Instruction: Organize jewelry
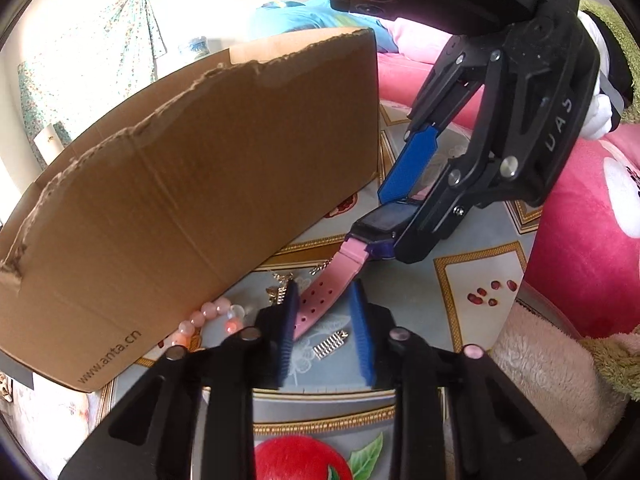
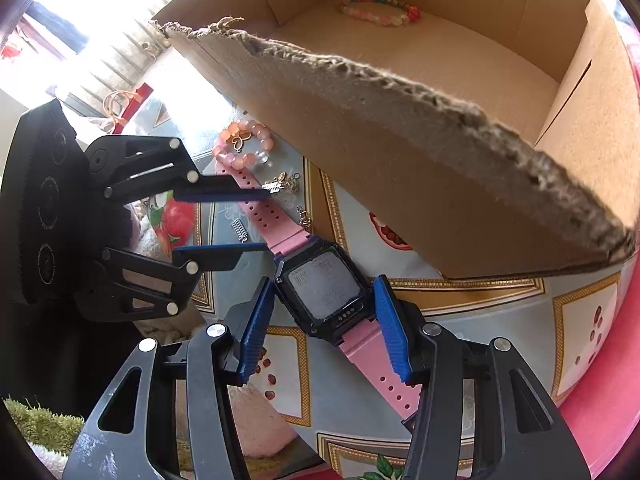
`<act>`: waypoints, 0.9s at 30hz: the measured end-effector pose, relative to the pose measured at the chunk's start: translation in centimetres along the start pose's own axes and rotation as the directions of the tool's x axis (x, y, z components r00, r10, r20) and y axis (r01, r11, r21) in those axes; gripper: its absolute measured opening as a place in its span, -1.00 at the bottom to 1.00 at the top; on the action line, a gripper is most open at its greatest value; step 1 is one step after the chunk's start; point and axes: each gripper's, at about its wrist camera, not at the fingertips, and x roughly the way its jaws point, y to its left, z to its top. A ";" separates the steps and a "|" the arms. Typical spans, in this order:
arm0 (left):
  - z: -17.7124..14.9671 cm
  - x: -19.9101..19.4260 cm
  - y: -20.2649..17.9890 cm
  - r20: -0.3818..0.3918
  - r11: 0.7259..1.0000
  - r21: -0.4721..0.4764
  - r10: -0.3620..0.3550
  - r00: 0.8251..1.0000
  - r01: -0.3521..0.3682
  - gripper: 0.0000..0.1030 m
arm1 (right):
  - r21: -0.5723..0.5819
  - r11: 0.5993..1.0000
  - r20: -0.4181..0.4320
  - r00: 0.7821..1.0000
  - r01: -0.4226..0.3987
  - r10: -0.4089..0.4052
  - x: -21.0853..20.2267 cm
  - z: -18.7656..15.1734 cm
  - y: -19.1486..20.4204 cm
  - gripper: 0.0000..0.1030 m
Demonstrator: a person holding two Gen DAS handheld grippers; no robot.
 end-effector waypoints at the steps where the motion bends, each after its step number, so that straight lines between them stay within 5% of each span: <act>1: 0.1 0.1 0.1 0.000 1.000 0.000 0.000 1.000 0.000 -0.54 | -0.001 1.000 0.004 1.000 0.001 -0.001 -0.1 0.1 -0.2 -0.07; 7: 0.9 0.3 1.1 0.004 0.998 -0.045 -0.047 0.999 0.047 -0.75 | 0.009 1.000 0.041 0.999 0.015 -0.015 -1.5 -0.3 -1.1 -0.07; 14: 1.6 0.7 2.4 0.001 0.990 -0.112 -0.091 0.996 0.091 -0.84 | -0.018 0.984 0.141 0.975 0.175 -0.171 -2.4 -3.0 0.1 -0.07; 16: 1.7 0.8 2.5 0.001 0.989 -0.115 -0.090 0.996 0.089 -0.85 | -0.019 0.970 0.162 0.958 0.241 -0.235 -2.9 -3.9 -0.1 -0.11; 22: 2.3 1.0 2.4 0.000 0.993 -0.099 -0.063 0.998 0.063 -0.88 | -0.001 0.896 0.206 0.877 0.443 -0.433 -3.4 -5.7 -0.6 -0.76; 27: 2.9 0.2 2.2 0.040 0.998 -0.067 -0.009 0.999 0.012 -0.95 | 0.047 0.863 0.299 0.817 0.503 -0.493 -4.0 -6.8 0.3 -0.98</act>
